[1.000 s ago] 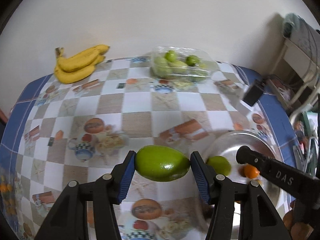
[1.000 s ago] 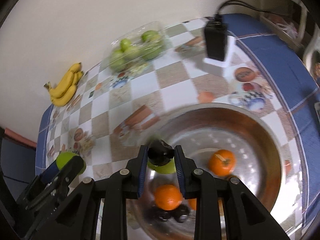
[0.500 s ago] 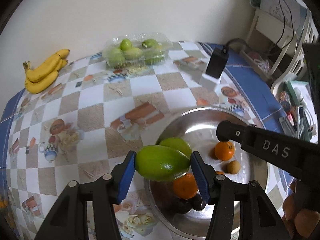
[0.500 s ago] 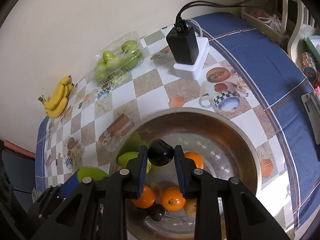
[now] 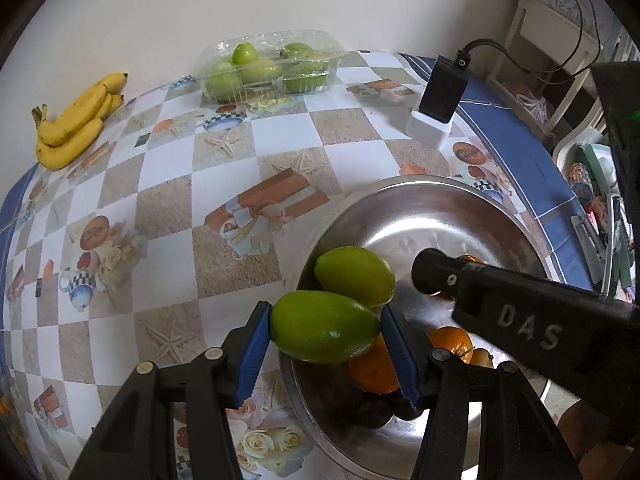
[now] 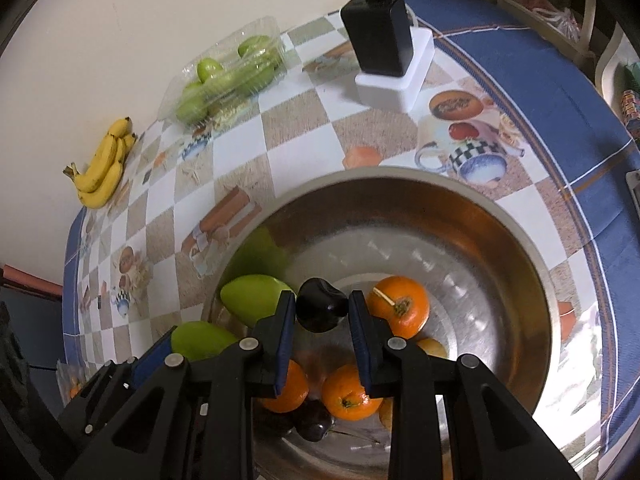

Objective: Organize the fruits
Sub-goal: 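Open both grippers to drop the mango and dark plum into the bowl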

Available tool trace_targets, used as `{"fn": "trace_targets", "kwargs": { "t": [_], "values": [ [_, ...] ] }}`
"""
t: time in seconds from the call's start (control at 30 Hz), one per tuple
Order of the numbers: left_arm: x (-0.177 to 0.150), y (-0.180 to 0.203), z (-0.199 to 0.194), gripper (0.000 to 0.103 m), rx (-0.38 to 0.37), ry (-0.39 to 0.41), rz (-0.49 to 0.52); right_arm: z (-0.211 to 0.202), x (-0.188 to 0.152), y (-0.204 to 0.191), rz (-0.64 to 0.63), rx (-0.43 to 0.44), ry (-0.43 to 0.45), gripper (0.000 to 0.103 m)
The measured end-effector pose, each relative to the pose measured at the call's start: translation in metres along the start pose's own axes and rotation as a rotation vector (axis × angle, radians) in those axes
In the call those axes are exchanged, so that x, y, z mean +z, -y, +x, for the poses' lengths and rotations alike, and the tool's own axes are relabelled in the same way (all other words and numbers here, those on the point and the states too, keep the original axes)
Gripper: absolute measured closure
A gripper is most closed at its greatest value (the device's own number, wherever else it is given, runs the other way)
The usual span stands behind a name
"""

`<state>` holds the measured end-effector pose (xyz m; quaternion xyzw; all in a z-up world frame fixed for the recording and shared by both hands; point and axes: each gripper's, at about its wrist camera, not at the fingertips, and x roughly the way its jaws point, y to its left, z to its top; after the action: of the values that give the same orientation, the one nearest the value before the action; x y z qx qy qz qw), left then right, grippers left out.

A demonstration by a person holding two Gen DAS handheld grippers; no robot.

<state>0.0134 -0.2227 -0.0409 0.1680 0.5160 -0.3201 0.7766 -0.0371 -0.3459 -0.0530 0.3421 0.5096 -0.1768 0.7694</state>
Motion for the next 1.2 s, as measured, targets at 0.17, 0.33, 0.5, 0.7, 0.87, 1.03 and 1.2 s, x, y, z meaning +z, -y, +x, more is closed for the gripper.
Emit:
{"fn": "trace_targets", "kwargs": {
  "t": [0.17,0.33,0.5,0.7,0.87,1.03,1.2],
  "values": [
    [0.000,0.001,0.000,0.043,-0.003,-0.002,0.009,0.006,-0.002,-0.001,-0.002,-0.005,-0.022,0.074],
    [0.000,0.005,-0.001,0.038,-0.011,-0.002,0.022,0.008,-0.002,0.000,-0.002,-0.013,-0.034,0.074],
    [0.001,0.007,-0.004,0.035,-0.015,0.000,0.029,0.006,0.000,-0.001,-0.001,-0.009,-0.030,0.073],
    [0.004,0.004,-0.012,0.033,-0.014,0.018,0.026,-0.005,0.003,-0.002,0.000,-0.004,-0.002,0.067],
    [0.005,-0.005,-0.015,0.033,-0.010,0.023,-0.004,-0.018,0.006,-0.003,-0.001,0.005,0.038,0.067],
    [0.006,-0.025,-0.015,0.033,0.010,0.019,-0.074,-0.014,0.006,-0.002,-0.001,-0.002,0.025,0.067],
    [0.008,-0.053,-0.018,0.031,0.071,0.029,-0.174,-0.010,0.005,-0.004,-0.016,-0.022,0.014,0.067]
  ]
}}
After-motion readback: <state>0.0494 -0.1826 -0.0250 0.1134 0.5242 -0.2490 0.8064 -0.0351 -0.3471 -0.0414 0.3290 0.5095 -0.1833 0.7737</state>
